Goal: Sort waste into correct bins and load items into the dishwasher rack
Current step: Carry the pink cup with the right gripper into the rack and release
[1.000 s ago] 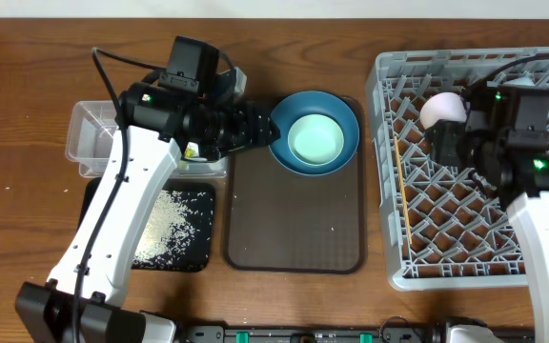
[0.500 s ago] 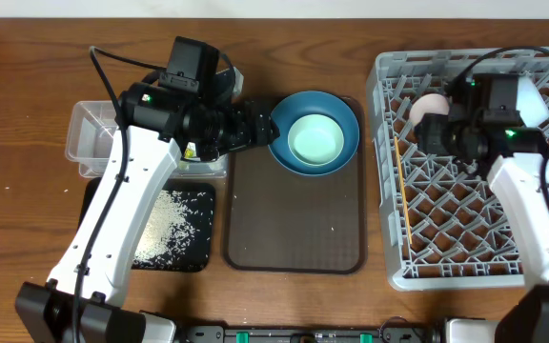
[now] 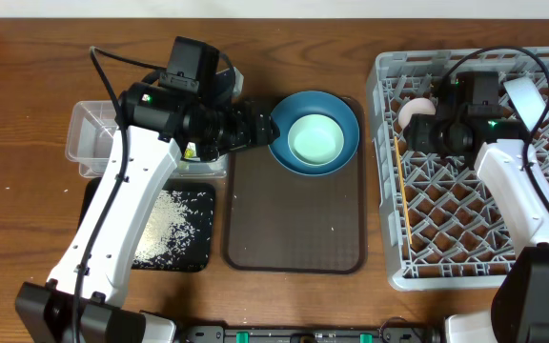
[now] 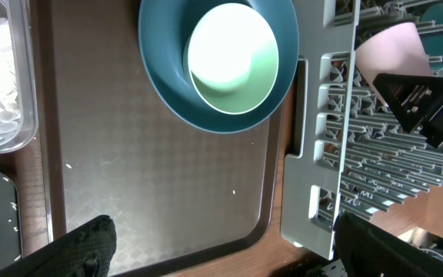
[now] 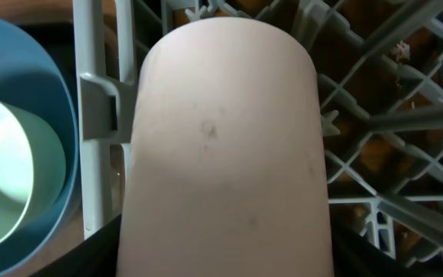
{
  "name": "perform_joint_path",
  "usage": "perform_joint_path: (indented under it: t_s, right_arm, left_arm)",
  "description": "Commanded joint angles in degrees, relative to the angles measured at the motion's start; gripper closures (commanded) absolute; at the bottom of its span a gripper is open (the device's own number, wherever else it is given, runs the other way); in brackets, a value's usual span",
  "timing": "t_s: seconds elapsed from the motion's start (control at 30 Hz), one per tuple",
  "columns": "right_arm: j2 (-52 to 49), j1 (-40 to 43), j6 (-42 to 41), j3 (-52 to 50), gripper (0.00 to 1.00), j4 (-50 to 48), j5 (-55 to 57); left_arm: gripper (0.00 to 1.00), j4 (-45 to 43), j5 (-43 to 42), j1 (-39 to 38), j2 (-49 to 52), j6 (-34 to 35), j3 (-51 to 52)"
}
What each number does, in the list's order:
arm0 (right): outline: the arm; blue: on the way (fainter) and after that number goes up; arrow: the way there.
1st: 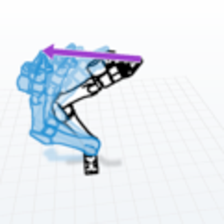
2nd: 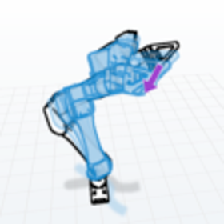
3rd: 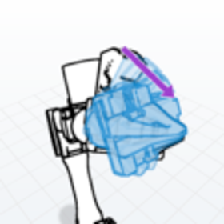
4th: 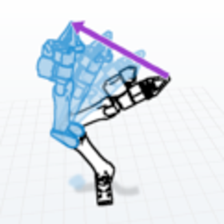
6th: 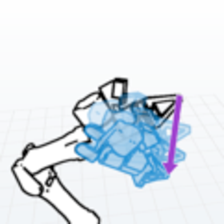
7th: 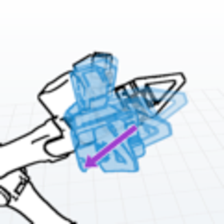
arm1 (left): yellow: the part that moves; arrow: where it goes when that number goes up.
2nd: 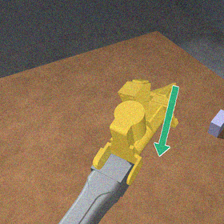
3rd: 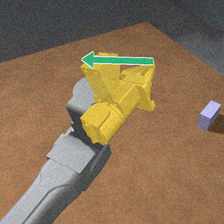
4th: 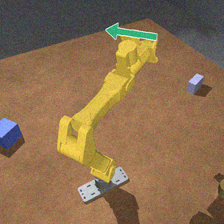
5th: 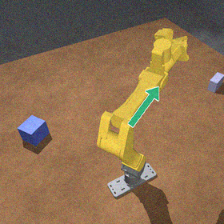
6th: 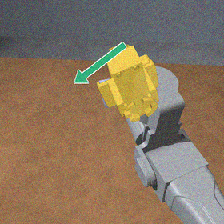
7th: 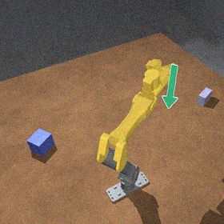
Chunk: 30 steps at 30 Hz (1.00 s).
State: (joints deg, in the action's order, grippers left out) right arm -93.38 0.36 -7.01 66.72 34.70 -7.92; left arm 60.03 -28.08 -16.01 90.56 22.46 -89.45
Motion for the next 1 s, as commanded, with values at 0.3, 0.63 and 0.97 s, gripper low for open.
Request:
perform_joint_path:
  t_s: [0.3, 0.63, 0.97]
  right_arm:
    - [1.03, -0.31, -0.22, 1.7, 0.15, -0.09, -0.07]
    - [11.96, -0.28, -0.02, 2.29, 0.11, 2.82, -0.07]
    - [19.82, -0.46, -0.22, 2.27, 0.01, 11.65, -18.53]
  left_arm:
    - [0.07, 0.17, 0.74, -0.07, -0.35, -0.17, -0.02]
    - [0.07, 0.17, 0.74, -0.07, -0.35, -0.17, -0.02]
    - [0.07, 0.17, 0.74, -0.07, -0.35, -0.17, -0.02]
